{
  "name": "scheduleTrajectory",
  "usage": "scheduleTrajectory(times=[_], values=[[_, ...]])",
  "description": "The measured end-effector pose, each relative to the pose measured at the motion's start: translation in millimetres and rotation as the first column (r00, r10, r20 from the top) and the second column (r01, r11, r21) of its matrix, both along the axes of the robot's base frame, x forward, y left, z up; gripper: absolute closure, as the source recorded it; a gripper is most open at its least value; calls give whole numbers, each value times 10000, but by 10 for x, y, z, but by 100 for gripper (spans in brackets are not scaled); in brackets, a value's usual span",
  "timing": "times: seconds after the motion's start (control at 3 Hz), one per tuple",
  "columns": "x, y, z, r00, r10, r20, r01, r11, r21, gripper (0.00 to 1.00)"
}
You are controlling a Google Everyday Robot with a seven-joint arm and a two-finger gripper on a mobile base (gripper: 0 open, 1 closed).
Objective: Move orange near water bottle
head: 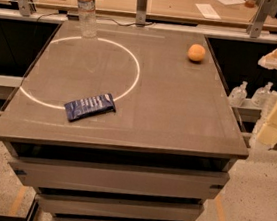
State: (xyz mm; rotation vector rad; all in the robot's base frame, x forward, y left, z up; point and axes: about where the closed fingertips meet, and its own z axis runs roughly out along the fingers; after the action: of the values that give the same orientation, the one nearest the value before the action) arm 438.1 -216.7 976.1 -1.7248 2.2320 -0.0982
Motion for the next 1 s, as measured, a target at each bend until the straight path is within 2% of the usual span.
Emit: scheduleTrajectory(times=[0.33, 0.67, 1.0], values=[[0, 0, 0, 10000, 0, 0, 0, 10000, 0, 0], [19, 9, 3, 9999, -99, 26, 98, 9988, 484, 0], [45, 41, -12, 9996, -270, 39, 259, 9857, 1664, 0]])
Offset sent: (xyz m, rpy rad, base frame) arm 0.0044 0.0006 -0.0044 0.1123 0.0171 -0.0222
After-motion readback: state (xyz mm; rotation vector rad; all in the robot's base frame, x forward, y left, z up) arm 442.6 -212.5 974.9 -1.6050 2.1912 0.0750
